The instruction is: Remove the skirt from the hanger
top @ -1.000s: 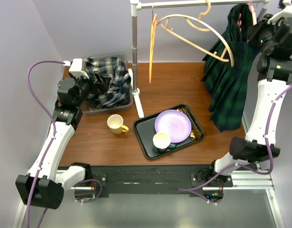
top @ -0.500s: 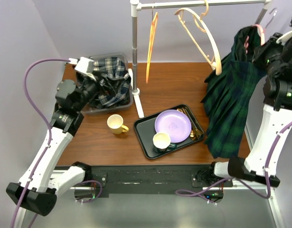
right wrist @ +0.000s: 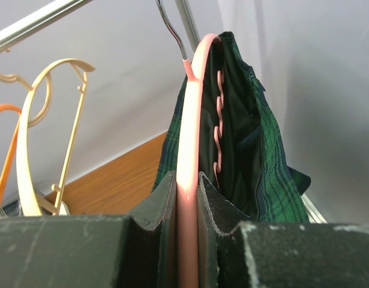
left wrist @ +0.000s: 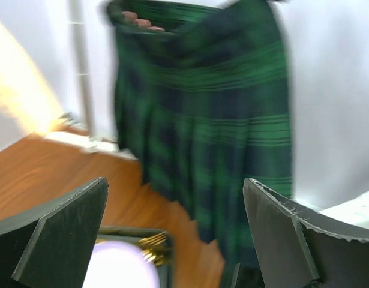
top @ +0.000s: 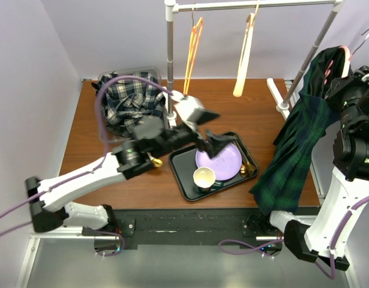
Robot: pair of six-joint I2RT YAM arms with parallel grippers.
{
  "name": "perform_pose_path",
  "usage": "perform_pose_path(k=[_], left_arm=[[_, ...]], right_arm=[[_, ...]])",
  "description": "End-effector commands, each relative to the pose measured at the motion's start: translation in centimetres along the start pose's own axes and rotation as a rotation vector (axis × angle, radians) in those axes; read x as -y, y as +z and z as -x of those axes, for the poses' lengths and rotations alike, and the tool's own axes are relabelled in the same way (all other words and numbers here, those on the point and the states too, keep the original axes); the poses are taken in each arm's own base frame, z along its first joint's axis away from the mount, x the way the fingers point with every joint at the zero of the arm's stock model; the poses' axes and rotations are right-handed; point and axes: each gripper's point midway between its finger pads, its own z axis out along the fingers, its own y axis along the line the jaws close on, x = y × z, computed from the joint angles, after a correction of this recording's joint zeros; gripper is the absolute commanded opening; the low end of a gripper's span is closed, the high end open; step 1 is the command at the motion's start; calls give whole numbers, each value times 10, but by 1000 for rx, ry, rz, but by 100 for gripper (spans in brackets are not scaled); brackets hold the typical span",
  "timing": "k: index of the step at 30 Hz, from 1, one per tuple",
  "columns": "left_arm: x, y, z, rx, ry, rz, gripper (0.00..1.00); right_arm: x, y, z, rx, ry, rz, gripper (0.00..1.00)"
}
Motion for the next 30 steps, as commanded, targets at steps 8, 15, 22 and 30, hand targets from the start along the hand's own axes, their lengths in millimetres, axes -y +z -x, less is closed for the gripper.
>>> perform_pose_path(k=[8, 15, 22, 30], left_arm=[[110, 99, -7, 72, 87, -156, 100], [137, 129, -36, 43, 80, -227, 100], [139, 150, -68, 4, 91, -211, 100], [131, 179, -110, -57, 95, -134, 80]], right_arm=[[-19, -18, 55, 223, 156, 78, 0], [-22, -15, 47, 206, 171, 98, 0], [-21, -12, 44, 205, 178, 99, 0], [-27, -17, 42, 207, 185, 140, 0]])
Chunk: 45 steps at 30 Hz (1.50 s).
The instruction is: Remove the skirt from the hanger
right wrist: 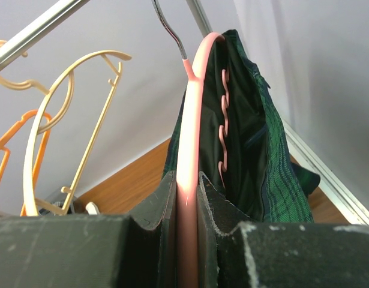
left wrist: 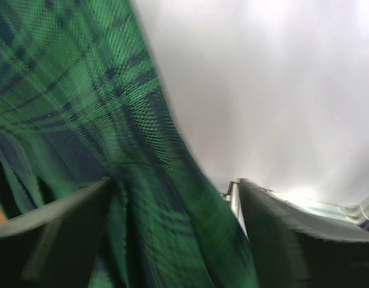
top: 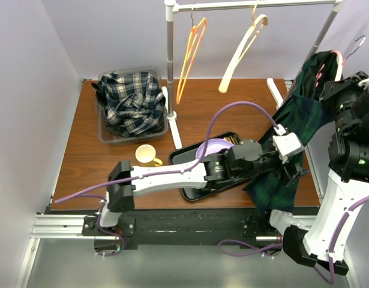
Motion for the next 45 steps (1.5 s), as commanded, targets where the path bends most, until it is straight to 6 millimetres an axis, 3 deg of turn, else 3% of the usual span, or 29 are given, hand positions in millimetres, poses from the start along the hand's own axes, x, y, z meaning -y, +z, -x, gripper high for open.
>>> perform_pose_path(k=[1, 2, 3, 4, 7, 8, 10, 17, 20, 21, 22, 24, 28, 32, 33, 34, 36, 40, 45], left_arm=[[-7, 13, 12, 48, 7, 69, 71], [-13, 14, 8, 45, 7, 98, 59], [-15, 14, 8, 44, 9, 114, 21], [-18, 14, 4, 36, 9, 126, 1], [-29, 8, -5, 13, 26, 183, 0], [-34, 4, 1, 22, 29, 216, 0], [-44, -2, 4, 34, 59, 264, 0], [-106, -44, 46, 123, 224, 624, 0], [-119, -64, 73, 216, 259, 724, 0], [-122, -69, 79, 220, 297, 751, 0], [-125, -74, 85, 233, 306, 779, 0], [-136, -90, 102, 273, 327, 870, 0], [-157, -111, 114, 273, 350, 988, 0], [-183, -137, 107, 225, 326, 1096, 0], [-189, -141, 94, 211, 317, 1100, 0], [-190, -150, 104, 236, 296, 1098, 0], [-197, -158, 96, 238, 268, 1096, 0], [-207, -176, 105, 265, 231, 1104, 0], [-206, -180, 112, 286, 242, 1085, 0]], right_arm=[[-32, -22, 56, 215, 31, 146, 0], [-33, -22, 56, 215, 21, 152, 0], [-33, -23, 57, 217, 12, 150, 0], [-32, -23, 58, 220, -8, 146, 0], [-34, -20, 69, 237, -32, 134, 0], [-34, -14, 72, 237, -33, 123, 0], [-40, -22, 89, 281, -20, 136, 0], [-60, -44, 134, 423, 37, 204, 0], [-71, -58, 149, 481, 71, 267, 0], [-73, -55, 144, 473, 76, 281, 0], [-74, -68, 147, 497, 94, 303, 0], [-75, -72, 146, 498, 103, 316, 0], [-84, -80, 145, 488, 124, 373, 0], [-87, -77, 153, 493, 148, 373, 0], [-89, -82, 157, 505, 150, 380, 0], [-90, -84, 158, 507, 156, 385, 0], [-92, -85, 157, 504, 162, 397, 0], [-92, -83, 149, 486, 164, 412, 0], [-91, -78, 140, 462, 161, 415, 0]])
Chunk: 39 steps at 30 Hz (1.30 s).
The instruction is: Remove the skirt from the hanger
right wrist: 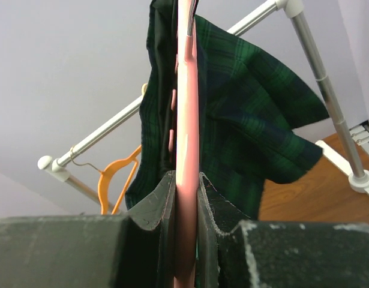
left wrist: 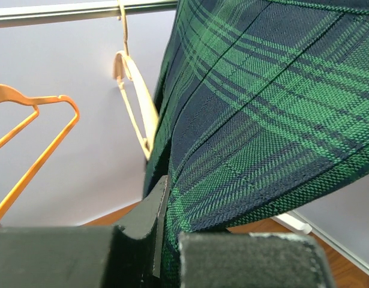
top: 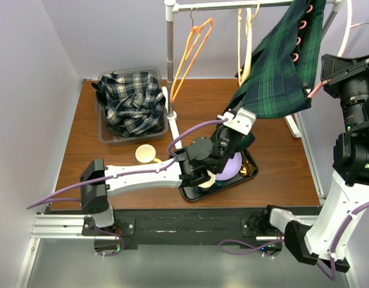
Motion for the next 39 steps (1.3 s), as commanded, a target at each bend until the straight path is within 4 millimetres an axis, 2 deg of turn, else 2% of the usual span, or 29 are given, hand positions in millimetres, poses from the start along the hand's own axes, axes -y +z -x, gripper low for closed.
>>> perform_pose_path(k=[1, 3, 4, 5, 6, 7, 8, 9, 10, 11, 12, 19, 23, 29, 33, 34, 35, 36, 37, 39], left_arm=[[-70, 4, 5, -27, -59, 231, 0], [-76, 5, 1, -36, -44, 250, 0], [-80, 4, -1, -45, -42, 268, 0], [-84, 4, -3, -47, -48, 276, 0], [-86, 2, -10, -57, -40, 278, 0], [-90, -1, -8, -56, -51, 283, 0], [-91, -3, -11, -60, -65, 284, 0], [-90, -8, -23, -77, -52, 276, 0], [-93, -12, -25, -80, -58, 275, 0], [-92, -15, -27, -76, -85, 270, 0], [-90, -21, -41, -92, -71, 250, 0], [-89, -27, -50, -104, -37, 218, 0], [-100, -32, -53, -104, -7, 252, 0], [-115, -32, -67, -136, -14, 261, 0], [-124, -32, -54, -115, -32, 267, 0], [-120, -31, -50, -108, -32, 235, 0], [-115, -31, -44, -97, -57, 202, 0], [-112, -31, -36, -82, -74, 171, 0], [-99, -30, -33, -80, -69, 88, 0], [-85, -28, -17, -67, -121, 3, 0]], right_arm=[[-47, -35, 82, 335, -79, 150, 0], [-52, -43, 93, 371, -85, 156, 0], [-51, -39, 95, 371, -85, 145, 0], [-59, -49, 110, 418, -81, 155, 0], [-62, -51, 116, 436, -74, 155, 0], [-60, -47, 122, 456, -68, 133, 0], [-68, -58, 134, 492, -66, 149, 0], [-69, -60, 139, 509, -66, 146, 0], [-71, -60, 143, 523, -62, 149, 0], [-74, -58, 146, 529, -60, 159, 0], [-75, -57, 146, 530, -55, 169, 0], [-71, -42, 139, 516, -41, 175, 0], [-72, -42, 153, 566, -55, 160, 0], [-78, -38, 160, 590, -50, 181, 0], [-90, -39, 147, 531, -55, 256, 0], [-103, -52, 142, 506, -68, 329, 0], [-102, -47, 132, 470, -63, 338, 0], [-105, -54, 128, 455, -57, 359, 0], [-107, -58, 123, 436, -53, 375, 0], [-112, -72, 117, 408, -45, 401, 0]])
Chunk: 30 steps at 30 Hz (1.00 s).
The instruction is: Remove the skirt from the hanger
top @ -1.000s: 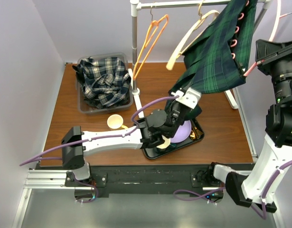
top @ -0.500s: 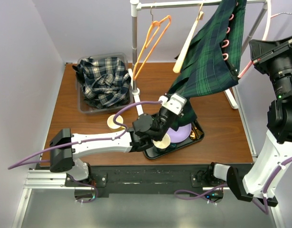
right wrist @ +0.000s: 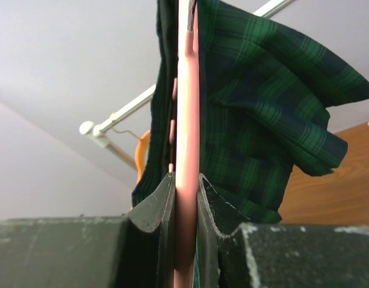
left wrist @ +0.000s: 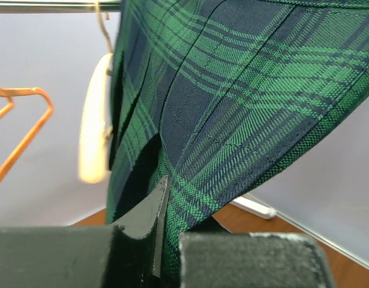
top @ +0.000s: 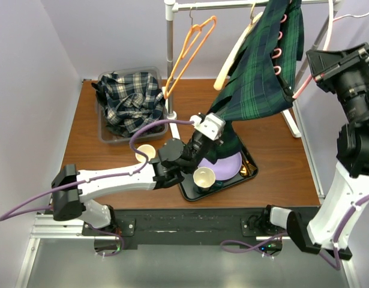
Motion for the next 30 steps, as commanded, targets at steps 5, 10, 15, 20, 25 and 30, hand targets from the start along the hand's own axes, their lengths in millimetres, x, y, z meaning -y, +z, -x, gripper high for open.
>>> perform_pose_path(k=[5, 10, 15, 20, 25, 30], left_arm=[[17, -9, 26, -57, -70, -143, 29], [82, -23, 55, -10, -17, -292, 80], [123, -32, 70, 9, -35, -378, 94], [152, -49, 95, 50, -99, -489, 97], [173, -51, 105, 66, -188, -556, 99], [204, -33, 83, 17, -158, -555, 99]], right_arm=[[-97, -98, 104, 496, -106, 284, 0], [-84, -97, 99, 489, -79, 227, 0], [-73, -95, 92, 473, -79, 193, 0], [-52, -82, 80, 438, -103, 133, 0], [-32, -68, 67, 412, -94, 85, 0], [-16, -59, 61, 407, -79, 44, 0]])
